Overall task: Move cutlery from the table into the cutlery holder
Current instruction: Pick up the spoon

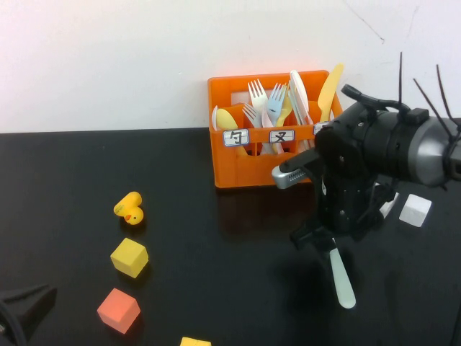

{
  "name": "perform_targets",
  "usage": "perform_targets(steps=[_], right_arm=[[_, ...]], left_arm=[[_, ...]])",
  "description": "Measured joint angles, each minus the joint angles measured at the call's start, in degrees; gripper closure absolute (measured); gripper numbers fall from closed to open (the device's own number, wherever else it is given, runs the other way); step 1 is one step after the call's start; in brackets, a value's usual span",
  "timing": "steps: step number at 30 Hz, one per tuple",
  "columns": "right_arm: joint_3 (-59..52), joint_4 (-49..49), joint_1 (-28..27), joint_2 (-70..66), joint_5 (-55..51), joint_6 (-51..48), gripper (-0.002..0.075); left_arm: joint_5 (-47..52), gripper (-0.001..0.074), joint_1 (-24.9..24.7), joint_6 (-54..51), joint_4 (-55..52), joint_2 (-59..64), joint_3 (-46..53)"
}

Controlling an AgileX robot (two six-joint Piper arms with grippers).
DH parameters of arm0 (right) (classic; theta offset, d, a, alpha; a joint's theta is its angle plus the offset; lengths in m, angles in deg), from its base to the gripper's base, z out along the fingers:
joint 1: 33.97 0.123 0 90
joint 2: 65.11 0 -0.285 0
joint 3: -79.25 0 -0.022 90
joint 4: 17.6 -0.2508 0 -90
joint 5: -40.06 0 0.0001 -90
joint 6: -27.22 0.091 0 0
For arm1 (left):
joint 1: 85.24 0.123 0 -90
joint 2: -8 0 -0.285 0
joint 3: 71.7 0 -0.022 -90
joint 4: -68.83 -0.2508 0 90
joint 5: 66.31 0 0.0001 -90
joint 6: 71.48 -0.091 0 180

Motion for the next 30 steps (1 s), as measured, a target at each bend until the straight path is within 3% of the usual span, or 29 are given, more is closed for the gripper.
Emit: perform_targets(steps=[7,13,16,18,30], right_arm=[[0.0,-1.7,0.0,-1.8,0.2,-2.2,0.0283],[0.1,-4.1,0.0,-2.6,0.2,-5.2,0.0346],[0.1,-5.5,0.0,-2.7,0.0,-9.5,0.0465],[0.2,-6.0,0.0,-2.8,-0.4,-11.5,0.0592],[0.0,-9.4,0.0,-1.2,0.1,-20.5,0.0592]], left_arm=[[0.0,0.0736,0.0,0.0,0.1,0.0,0.0],[0.0,0.0736,0.0,0.0,0.1,0.0,0.0],[0.0,0.0736,0.0,0.0,0.1,0.0,0.0],[0.0,0.0736,0.0,0.0,0.1,0.0,0.0],[-0.1,0.0736,0.0,0.0,0.2,0.0,0.0]])
